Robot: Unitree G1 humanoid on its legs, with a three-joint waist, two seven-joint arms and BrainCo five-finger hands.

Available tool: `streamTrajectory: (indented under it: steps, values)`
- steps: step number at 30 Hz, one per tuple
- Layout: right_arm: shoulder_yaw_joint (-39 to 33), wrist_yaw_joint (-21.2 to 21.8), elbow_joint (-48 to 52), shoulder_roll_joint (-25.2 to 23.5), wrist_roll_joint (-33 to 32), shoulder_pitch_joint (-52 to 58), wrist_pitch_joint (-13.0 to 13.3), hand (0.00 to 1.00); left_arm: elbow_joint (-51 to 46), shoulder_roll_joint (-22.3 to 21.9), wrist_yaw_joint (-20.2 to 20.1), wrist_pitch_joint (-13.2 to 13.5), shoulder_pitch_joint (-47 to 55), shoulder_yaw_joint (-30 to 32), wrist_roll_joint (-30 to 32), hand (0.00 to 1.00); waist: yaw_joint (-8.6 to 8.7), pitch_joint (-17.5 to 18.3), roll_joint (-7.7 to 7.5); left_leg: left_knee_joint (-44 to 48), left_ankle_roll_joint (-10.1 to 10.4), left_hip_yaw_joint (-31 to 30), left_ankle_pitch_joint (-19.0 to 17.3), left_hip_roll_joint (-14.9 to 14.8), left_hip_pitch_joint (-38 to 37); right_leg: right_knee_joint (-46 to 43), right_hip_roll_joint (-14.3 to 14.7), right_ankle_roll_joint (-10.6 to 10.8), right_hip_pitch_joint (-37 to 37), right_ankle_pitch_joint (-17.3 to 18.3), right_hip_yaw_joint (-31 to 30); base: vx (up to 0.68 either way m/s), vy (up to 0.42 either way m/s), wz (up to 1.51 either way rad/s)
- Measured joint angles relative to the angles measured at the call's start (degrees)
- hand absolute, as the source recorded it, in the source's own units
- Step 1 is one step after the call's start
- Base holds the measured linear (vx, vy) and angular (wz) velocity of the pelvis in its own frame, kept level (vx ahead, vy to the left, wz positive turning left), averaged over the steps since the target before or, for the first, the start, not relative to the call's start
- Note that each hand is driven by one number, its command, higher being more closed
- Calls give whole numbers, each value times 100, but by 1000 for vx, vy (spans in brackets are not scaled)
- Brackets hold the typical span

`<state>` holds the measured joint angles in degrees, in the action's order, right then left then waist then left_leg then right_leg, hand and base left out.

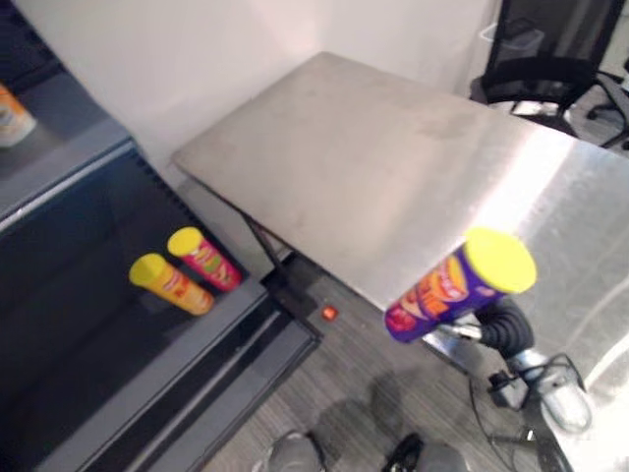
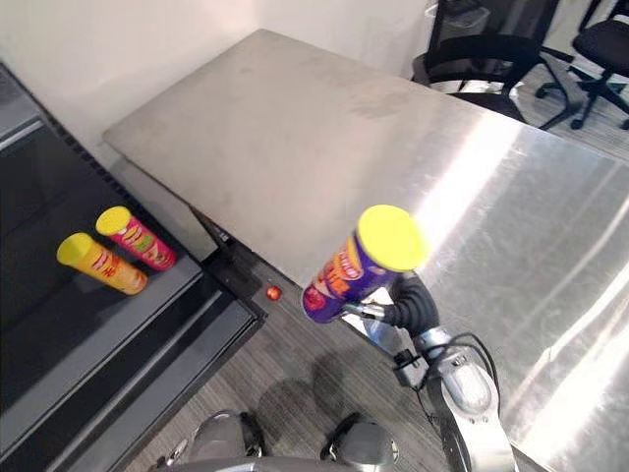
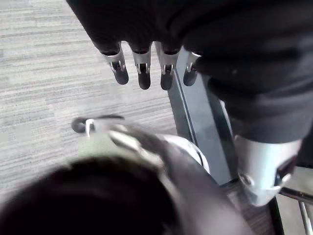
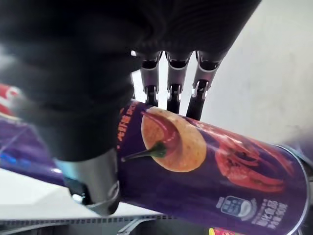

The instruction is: Put the gum and the chips on the shelf.

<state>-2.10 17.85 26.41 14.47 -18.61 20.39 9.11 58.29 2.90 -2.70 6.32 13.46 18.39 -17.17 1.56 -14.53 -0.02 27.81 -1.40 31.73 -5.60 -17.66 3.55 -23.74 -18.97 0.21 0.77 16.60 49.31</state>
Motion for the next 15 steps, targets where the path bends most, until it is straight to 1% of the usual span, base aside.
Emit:
streamTrajectory:
  steps: [1, 2, 4, 5, 6, 8, 12, 14, 15]
  values:
    - [-80, -2, 14, -91, -88, 90, 35, 100, -9, -4, -18, 3, -23, -5, 1, 0, 37, 25, 31, -223, 28, 150, -11, 37, -31, -42, -69, 20, 1, -12, 125, 3, 137, 119]
    - [-208, 6, 24, -281, -217, 256, 48, 100, -17, 27, -31, 65, -35, 3, 41, 0, 55, 48, -22, -530, 62, 502, -33, 123, -68, -32, -149, 132, -36, -86, 349, 21, 175, 110]
    - [-227, 29, 44, -412, -213, 462, 32, 100, 30, 114, -34, 57, -28, 8, 58, 0, 68, 105, -92, -878, 79, 573, -40, 291, -69, 8, -232, 231, -161, -151, 691, 26, 131, 101]
    - [-181, 42, -14, -415, -178, 617, -79, 100, 63, 138, -40, 51, -28, 7, 72, 0, 60, 143, -101, -1146, 148, 597, 4, 414, -79, 95, -241, 282, -225, -223, 873, 19, 127, 85]
    - [-67, 60, -88, -413, -149, 797, -201, 100, 63, 122, -46, 50, -32, 3, 125, 0, -13, 179, -77, -1472, 255, 623, 76, 542, -79, 183, -238, 324, -221, -311, 1015, 24, 158, 77]
    - [157, 155, -98, -414, -141, 849, -267, 100, 116, 100, -30, 38, -23, 3, 228, 0, -26, 177, -32, -1855, 310, 658, 115, 678, -84, 265, -234, 355, -180, -425, 1171, 20, 157, 48]
    - [493, 145, -255, -413, 90, 826, -299, 100, 135, 63, 24, -1, -30, -17, 269, 0, -100, 175, -54, -1987, 305, 714, 110, 801, -94, 381, -248, 343, -157, -680, 1105, 7, 152, 10]
    - [555, 123, -282, -416, 288, 786, -333, 100, 93, 68, 28, 3, -40, -17, 271, 0, -154, 165, -75, -1880, 241, 820, 38, 801, -92, 408, -279, 367, -117, -764, 984, 0, 120, -22]
    - [614, 91, -294, -408, 295, 784, -336, 100, 76, 82, 36, 18, -61, -18, 271, 0, -172, 153, -92, -1720, 217, 848, -77, 765, -67, 406, -296, 374, -118, -768, 964, -4, 64, -17]
